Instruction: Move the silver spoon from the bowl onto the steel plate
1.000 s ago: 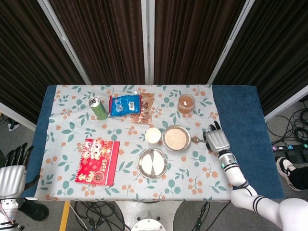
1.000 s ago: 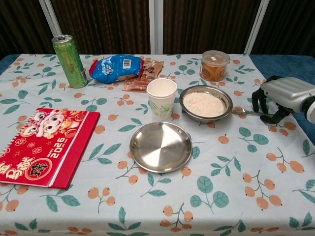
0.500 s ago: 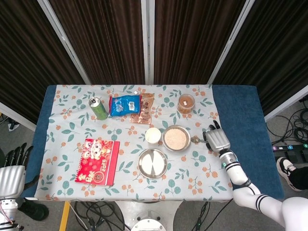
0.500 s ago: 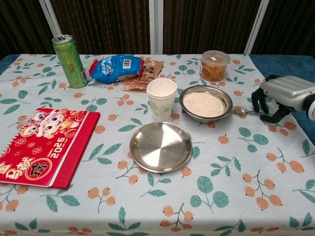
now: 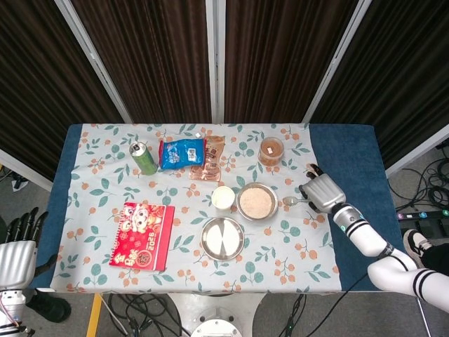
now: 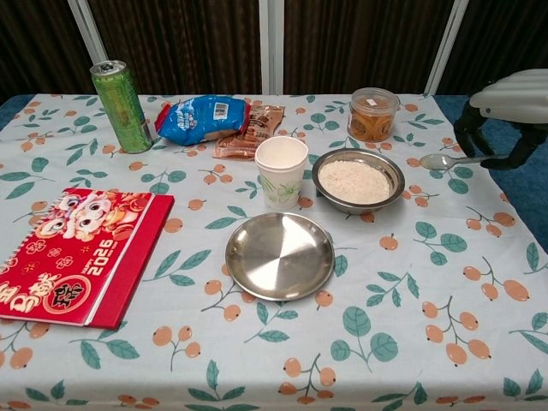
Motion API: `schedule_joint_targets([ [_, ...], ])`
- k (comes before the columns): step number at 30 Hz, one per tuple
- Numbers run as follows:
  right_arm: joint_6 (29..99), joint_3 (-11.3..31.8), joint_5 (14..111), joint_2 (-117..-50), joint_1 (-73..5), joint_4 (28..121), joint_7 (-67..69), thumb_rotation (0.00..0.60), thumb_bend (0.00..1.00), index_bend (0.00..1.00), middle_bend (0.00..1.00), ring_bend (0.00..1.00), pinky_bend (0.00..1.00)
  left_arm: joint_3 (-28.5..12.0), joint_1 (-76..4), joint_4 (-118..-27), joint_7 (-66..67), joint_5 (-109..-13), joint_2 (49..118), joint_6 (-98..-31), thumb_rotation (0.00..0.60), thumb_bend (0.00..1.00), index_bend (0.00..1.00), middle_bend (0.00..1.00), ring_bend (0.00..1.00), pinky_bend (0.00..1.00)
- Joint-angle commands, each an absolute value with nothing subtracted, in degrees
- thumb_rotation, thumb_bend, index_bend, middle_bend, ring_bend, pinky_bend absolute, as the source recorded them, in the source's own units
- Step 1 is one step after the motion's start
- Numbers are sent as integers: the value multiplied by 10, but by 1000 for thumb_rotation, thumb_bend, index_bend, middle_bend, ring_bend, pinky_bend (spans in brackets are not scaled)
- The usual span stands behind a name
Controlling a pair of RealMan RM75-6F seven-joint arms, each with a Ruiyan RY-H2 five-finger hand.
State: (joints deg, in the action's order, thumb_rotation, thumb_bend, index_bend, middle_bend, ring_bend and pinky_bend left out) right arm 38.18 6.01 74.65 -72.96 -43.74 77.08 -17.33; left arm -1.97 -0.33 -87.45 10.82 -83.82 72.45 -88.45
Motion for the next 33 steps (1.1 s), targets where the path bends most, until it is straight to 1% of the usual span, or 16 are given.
schedule_joint_targets([
  [1,338,69,706,-724,-485,793,-244,600,360,575,577,181,26,-20,-3,-873,106,-838,725,-885,600,239,128,100,47,110],
  [6,315,62,658,-754,-532,787,-325,600,364,575,576,181,20,-21,-2,-867,99,-834,727,-884,600,239,128,100,47,110],
  [10,311,46,610,-781,-570,775,-399,600,366,575,577,181,15,-22,-2,-861,92,-832,728,-884,600,239,127,100,47,110],
  [16,332,10,532,-810,-617,774,-504,600,369,575,577,181,5,-23,-1,-850,81,-829,733,-882,600,239,128,100,47,110],
  [22,359,-23,448,-845,-658,767,-580,600,372,575,577,181,0,-23,0,-841,72,-828,737,-881,600,239,128,100,47,110],
  [26,372,-32,416,-863,-675,767,-595,600,373,575,577,181,0,-22,2,-835,66,-826,739,-880,600,238,127,100,47,110],
  [33,387,-38,403,-875,-687,768,-584,600,372,575,577,181,0,-21,5,-827,58,-825,743,-882,600,238,128,100,47,110],
])
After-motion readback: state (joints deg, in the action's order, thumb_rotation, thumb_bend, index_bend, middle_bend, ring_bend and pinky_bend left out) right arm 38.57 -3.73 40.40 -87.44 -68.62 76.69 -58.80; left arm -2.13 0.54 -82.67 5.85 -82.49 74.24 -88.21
